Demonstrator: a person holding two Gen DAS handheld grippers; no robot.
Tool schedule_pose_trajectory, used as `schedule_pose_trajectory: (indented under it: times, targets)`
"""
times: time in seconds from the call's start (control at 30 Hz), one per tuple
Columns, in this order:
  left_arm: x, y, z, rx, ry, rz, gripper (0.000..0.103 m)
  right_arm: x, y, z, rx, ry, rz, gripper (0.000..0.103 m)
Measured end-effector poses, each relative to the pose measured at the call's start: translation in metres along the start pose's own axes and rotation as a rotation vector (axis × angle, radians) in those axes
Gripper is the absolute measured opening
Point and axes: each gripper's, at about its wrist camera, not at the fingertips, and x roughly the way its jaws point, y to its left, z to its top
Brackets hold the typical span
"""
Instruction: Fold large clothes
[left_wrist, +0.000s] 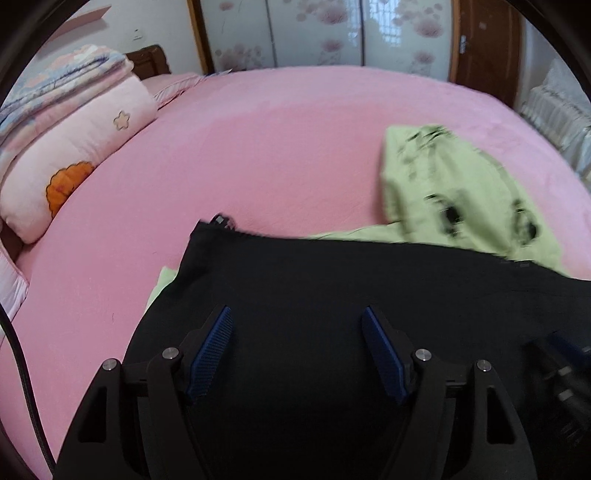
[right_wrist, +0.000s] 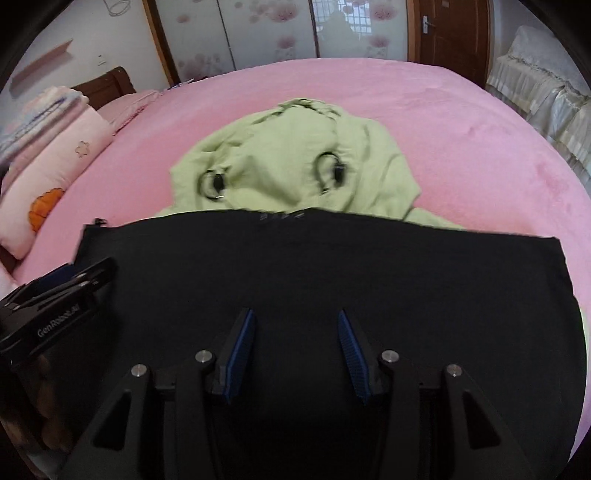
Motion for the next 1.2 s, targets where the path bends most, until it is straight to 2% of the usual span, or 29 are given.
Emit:
schedule_pose_trajectory:
  times: [0.1,0.13,0.2,0.23,0.3,0.33,0.4,0.5,0.57,0.7,0.8,0.93,1.0,1.1,1.2]
  targets:
    - [0.018,0.029,0.002,-0.044,0.000,0.001,0.074,-0.001,-0.043,0.005,0.030,-0.025,-0.128,0.045]
    - [0.021,0.036,0.002,-0.052,-0.001,0.007,0.074,-0.003,-0.069,0.004,0.048,-0.034,-0.211,0.045]
    - [0.030,0.052,0.004,-0.062,0.004,0.033,0.075,-0.007,-0.112,-0.001,0.102,-0.038,-0.321,0.045]
    - [0.033,0.059,0.003,-0.066,0.009,0.028,0.076,-0.012,-0.146,-0.007,0.155,-0.036,-0.373,0.045]
    - [0.038,0.071,0.001,-0.091,0.014,0.013,0.080,-0.019,-0.189,-0.020,0.234,-0.025,-0.405,0.045]
    - [0.039,0.075,0.000,-0.104,0.019,0.004,0.084,-0.025,-0.211,-0.030,0.283,-0.030,-0.387,0.045]
    - [0.041,0.080,-0.002,-0.132,0.031,-0.017,0.085,-0.034,-0.228,-0.040,0.323,-0.043,-0.321,0.045]
    - [0.037,0.076,-0.001,-0.122,0.037,0.000,0.085,-0.042,-0.219,-0.037,0.291,-0.044,-0.383,0.045]
    - [0.027,0.072,0.002,-0.111,0.041,0.012,0.085,-0.051,-0.208,-0.037,0.305,-0.052,-0.359,0.045]
    - [-0.030,0.065,-0.003,-0.105,-0.013,-0.052,0.085,-0.086,-0.169,-0.031,0.291,-0.110,-0.235,0.045]
    - [-0.073,0.056,-0.019,-0.082,-0.033,-0.096,0.085,-0.112,-0.114,-0.039,0.217,-0.134,-0.129,0.046]
    - [-0.121,0.031,-0.068,-0.052,-0.019,-0.166,0.085,-0.130,-0.027,-0.076,0.126,-0.116,0.078,0.047]
    - [-0.131,0.023,-0.093,-0.055,-0.010,-0.165,0.085,-0.127,0.004,-0.095,0.074,-0.094,0.119,0.047]
    - [-0.121,0.022,-0.127,-0.073,0.042,-0.126,0.085,-0.114,0.032,-0.126,-0.014,-0.069,0.092,0.047]
    - [-0.102,0.037,-0.144,-0.109,0.111,-0.070,0.085,-0.102,0.009,-0.145,-0.007,-0.032,0.016,0.046]
